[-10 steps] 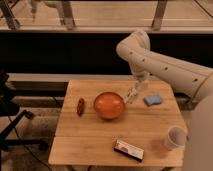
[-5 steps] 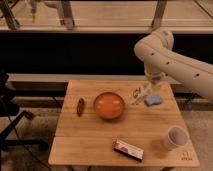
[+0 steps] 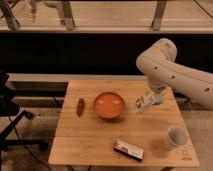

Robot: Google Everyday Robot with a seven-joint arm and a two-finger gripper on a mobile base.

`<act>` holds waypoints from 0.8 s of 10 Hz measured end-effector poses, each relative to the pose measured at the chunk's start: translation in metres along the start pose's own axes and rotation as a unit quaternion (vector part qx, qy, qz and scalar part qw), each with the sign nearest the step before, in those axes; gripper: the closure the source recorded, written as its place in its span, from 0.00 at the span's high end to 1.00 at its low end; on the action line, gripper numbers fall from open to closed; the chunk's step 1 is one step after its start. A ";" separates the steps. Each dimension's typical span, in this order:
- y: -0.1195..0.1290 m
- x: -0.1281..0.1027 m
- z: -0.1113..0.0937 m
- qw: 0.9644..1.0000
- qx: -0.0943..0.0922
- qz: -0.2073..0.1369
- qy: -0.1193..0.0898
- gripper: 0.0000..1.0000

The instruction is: Stand the bottle upright

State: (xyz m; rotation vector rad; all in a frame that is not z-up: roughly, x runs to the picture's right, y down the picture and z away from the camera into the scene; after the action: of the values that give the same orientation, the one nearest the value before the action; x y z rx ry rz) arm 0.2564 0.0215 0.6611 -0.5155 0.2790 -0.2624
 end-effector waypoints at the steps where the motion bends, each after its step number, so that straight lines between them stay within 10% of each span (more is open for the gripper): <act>1: 0.003 -0.005 0.005 1.000 -0.003 -0.009 -0.004 0.00; 8: 0.018 -0.023 0.038 0.999 0.004 -0.036 0.002 0.00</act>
State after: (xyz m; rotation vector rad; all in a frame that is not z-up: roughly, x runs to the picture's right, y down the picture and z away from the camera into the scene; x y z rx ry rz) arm 0.2501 0.0610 0.6877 -0.5170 0.2634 -0.3343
